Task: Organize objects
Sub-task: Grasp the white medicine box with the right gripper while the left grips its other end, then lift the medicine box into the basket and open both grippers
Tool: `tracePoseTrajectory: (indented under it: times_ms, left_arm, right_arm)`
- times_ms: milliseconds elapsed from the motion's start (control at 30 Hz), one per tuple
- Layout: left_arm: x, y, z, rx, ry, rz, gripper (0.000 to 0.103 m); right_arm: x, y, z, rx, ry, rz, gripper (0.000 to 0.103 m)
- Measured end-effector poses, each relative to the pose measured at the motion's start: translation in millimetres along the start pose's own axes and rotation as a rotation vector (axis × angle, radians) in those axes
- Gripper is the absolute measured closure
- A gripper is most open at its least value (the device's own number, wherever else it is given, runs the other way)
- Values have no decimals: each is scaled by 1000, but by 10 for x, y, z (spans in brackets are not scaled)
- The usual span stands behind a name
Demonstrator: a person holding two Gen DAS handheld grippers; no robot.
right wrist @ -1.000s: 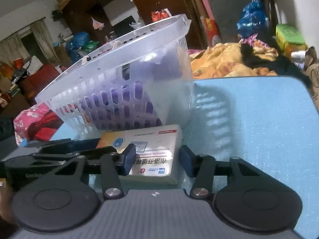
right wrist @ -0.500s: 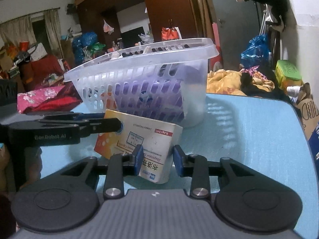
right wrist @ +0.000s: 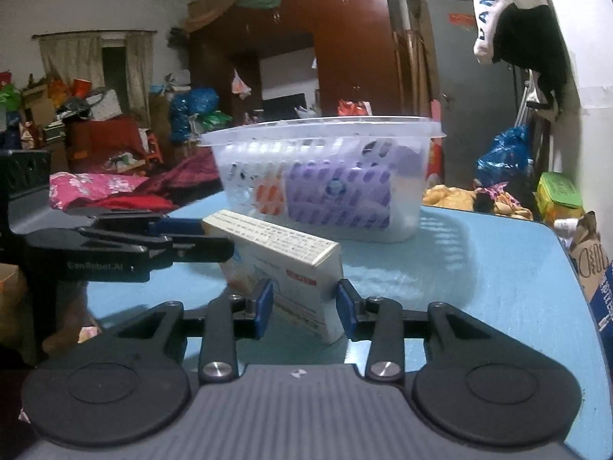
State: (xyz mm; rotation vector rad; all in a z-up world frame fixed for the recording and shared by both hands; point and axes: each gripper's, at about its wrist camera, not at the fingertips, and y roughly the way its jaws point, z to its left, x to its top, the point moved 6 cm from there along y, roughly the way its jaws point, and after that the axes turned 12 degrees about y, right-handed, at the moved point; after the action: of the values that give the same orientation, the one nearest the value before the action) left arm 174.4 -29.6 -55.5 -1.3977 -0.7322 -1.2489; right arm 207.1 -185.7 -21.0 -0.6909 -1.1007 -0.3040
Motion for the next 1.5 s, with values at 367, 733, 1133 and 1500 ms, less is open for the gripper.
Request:
tracePoseTrajectory:
  times_ms: [367, 733, 1133, 1500]
  left_arm:
    - [-43, 87, 2, -32, 18, 6, 59]
    - [13, 36, -92, 72, 81, -17, 71]
    - [671, -360, -46, 169, 144, -154, 73]
    - [1600, -15, 626, 268, 113, -122, 72]
  right_arm:
    - [2, 140, -32, -27, -18, -21, 56]
    - [-41, 155, 32, -149, -122, -91, 72]
    - [389, -128, 321, -149, -193, -197, 73]
    - [1592, 284, 408, -129, -247, -217, 73]
